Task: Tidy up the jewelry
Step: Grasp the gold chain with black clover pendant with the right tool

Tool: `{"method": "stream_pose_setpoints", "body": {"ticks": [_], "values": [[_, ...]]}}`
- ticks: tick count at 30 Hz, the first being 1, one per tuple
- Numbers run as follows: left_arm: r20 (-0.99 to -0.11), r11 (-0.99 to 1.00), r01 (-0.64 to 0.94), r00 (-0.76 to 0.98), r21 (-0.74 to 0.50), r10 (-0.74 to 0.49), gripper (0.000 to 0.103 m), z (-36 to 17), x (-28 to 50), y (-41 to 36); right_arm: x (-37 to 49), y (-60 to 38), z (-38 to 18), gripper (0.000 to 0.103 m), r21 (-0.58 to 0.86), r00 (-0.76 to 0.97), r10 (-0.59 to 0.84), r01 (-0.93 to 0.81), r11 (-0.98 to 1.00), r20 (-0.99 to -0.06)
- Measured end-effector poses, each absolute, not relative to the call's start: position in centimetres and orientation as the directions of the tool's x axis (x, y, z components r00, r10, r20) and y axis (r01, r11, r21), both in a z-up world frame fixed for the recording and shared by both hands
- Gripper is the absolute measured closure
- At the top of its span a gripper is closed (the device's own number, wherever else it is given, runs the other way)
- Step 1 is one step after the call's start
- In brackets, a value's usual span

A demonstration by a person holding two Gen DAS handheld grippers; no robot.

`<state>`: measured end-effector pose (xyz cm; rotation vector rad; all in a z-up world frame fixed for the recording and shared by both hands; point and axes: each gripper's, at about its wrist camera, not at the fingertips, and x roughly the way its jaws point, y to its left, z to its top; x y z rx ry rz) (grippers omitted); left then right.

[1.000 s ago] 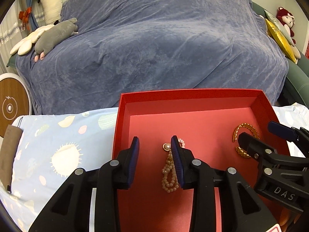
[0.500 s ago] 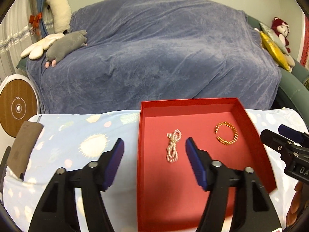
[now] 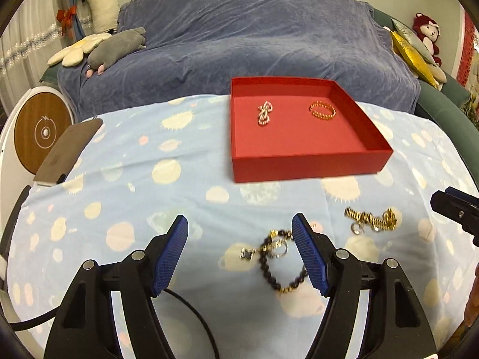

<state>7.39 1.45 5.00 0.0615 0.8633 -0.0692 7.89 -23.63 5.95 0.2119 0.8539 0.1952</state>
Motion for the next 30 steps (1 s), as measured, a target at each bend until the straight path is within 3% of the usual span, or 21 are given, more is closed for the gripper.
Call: {"method": "stream_pose_setpoints", "body": {"ticks": [4, 8, 12, 30], "values": [[-0.786, 0.994, 0.102, 0.617, 0.030, -0.039, 0.034, 2.7, 5.8, 1.7, 6.0, -23.1, 3.1, 0.023, 0.280, 0.600, 0.271, -0.081, 0.956, -0.753], [-0.802, 0.994, 0.103, 0.596, 0.028, -0.039, 0.034, 1.1, 5.6, 2.4, 5.9, -21.5, 1.4, 0.026, 0.204, 0.571, 0.238, -0.124, 0.971, -0.785], [-0.822, 0.994, 0.097, 0.562, -0.040, -0.088, 0.034, 0.4, 6.0, 3.2, 6.2, -20.7, 0.9, 0.032, 0.197, 0.560, 0.253, -0.159, 0.967, -0.789], [-0.825, 0.995, 0.064, 0.556, -0.073, -0.097, 0.034, 0.6, 6.2, 4.8, 10.0, -12.9, -0.4, 0.055, 0.130, 0.521, 0.286, -0.316, 0.940, -0.804]]}}
